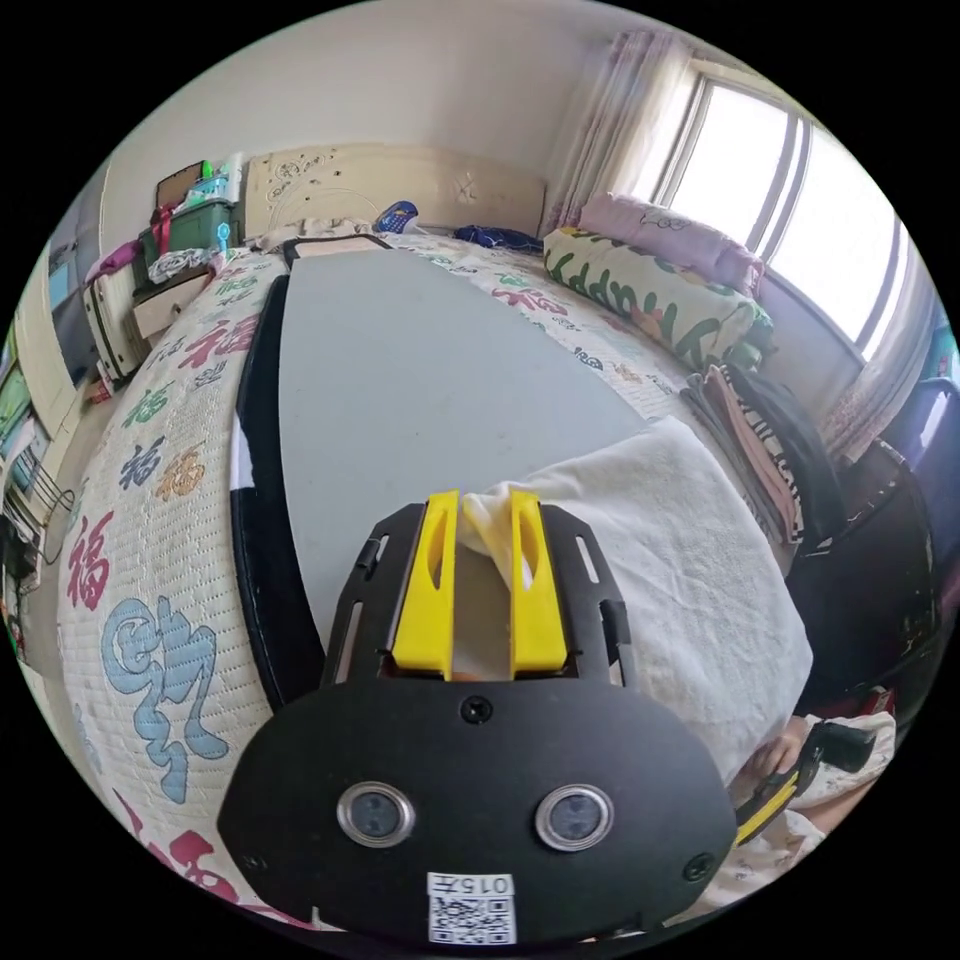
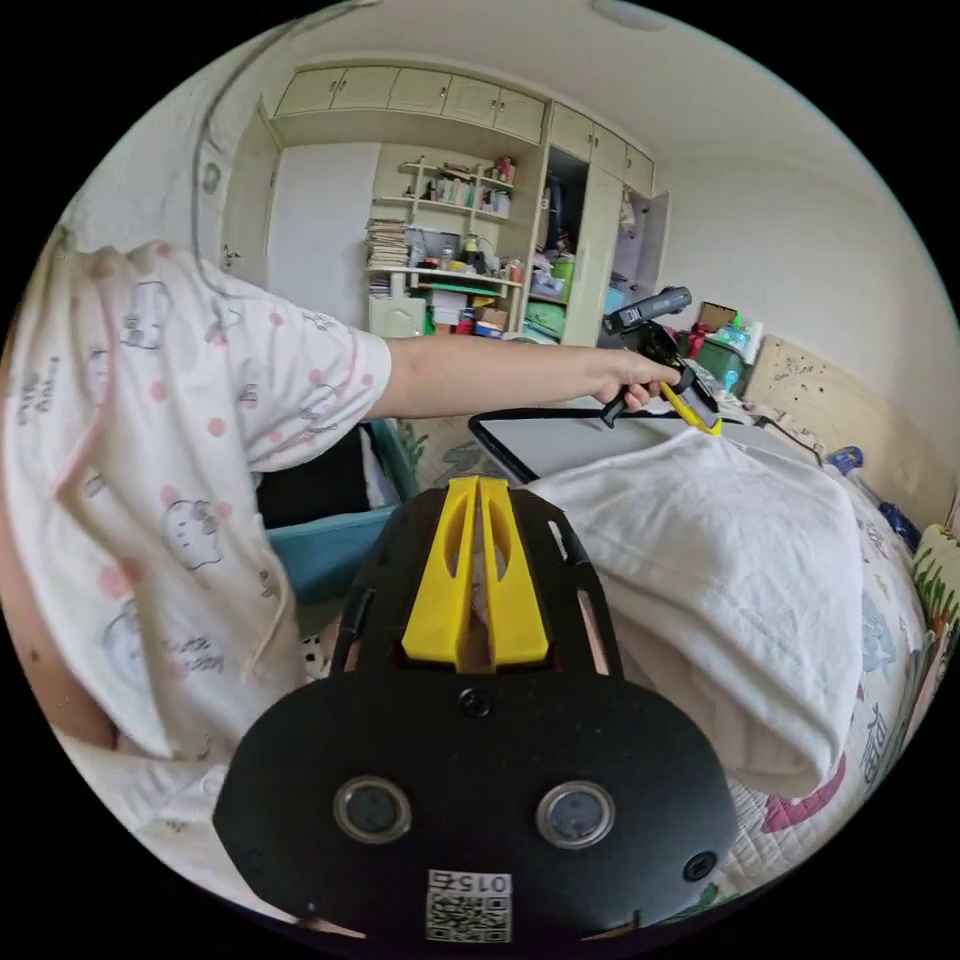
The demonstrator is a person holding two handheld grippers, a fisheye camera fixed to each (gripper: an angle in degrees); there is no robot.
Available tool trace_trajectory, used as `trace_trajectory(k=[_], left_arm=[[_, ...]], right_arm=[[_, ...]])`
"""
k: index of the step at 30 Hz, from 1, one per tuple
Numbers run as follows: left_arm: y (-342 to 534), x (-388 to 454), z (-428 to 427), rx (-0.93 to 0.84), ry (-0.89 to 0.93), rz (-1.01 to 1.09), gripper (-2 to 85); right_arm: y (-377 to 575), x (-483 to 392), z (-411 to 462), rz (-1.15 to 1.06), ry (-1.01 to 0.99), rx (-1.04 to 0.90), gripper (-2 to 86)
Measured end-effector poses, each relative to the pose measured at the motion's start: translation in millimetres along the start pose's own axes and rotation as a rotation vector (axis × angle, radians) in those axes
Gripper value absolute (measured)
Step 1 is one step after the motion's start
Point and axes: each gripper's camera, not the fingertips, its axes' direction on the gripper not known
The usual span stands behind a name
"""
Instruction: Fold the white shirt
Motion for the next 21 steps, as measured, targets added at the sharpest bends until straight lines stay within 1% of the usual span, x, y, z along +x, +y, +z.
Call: trace_trajectory(k=[1, 3, 5, 6, 8, 9, 11, 12, 13, 14, 15, 16, 17, 18, 19, 20, 21], left_arm=[[4, 13, -18, 0.019, -0.005, -0.006, 8.4], [15, 36, -50, 0.048, 0.016, -0.004, 8.4], [43, 79, -108, 0.118, 0.108, 0.051, 8.5], [54, 92, -125, 0.139, 0.137, 0.067, 8.5], [106, 145, -185, 0.216, 0.269, 0.143, 8.3], [121, 159, -197, 0.229, 0.298, 0.161, 8.1], [174, 216, -232, 0.246, 0.372, 0.24, 6.2], [185, 229, -238, 0.246, 0.387, 0.256, 5.6], [203, 255, -246, 0.235, 0.401, 0.286, 4.3], [213, 280, -250, 0.202, 0.375, 0.31, 4.4], [216, 293, -251, 0.184, 0.346, 0.323, 4.4], [218, 315, -252, 0.142, 0.27, 0.339, 5.1], [218, 333, -258, 0.147, 0.217, 0.353, 5.6], [218, 338, -266, 0.179, 0.207, 0.35, 5.8], [211, 349, -279, 0.192, 0.193, 0.349, 6.0], [198, 357, -294, 0.182, 0.191, 0.347, 6.2], [191, 359, -302, 0.18, 0.199, 0.342, 6.5]], right_arm=[[1, 7, -9, -0.005, -0.03, 0.004, -0.3], [0, 21, -28, -0.015, -0.025, 0.027, 0.1], [-7, 57, -62, 0.009, 0.041, 0.069, 0.5], [-9, 70, -72, 0.022, 0.064, 0.081, 0.5], [-16, 128, -108, 0.092, 0.169, 0.124, 0.5], [-19, 144, -115, 0.111, 0.197, 0.132, 0.5], [-30, 223, -143, 0.247, 0.276, 0.166, 1.3], [-33, 246, -150, 0.29, 0.278, 0.178, 1.6], [-39, 295, -164, 0.379, 0.259, 0.213, 2.5], [-44, 342, -175, 0.436, 0.222, 0.252, 3.5], [-47, 366, -179, 0.46, 0.205, 0.269, 4.4], [-56, 416, -182, 0.516, 0.179, 0.287, 6.2], [-67, 466, -178, 0.567, 0.164, 0.278, 7.6], [-74, 490, -175, 0.59, 0.164, 0.268, 8.2], [-89, 538, -165, 0.631, 0.175, 0.242, 9.6], [-107, 583, -151, 0.655, 0.191, 0.203, 11.0], [-115, 606, -143, 0.669, 0.197, 0.18, 11.6]])
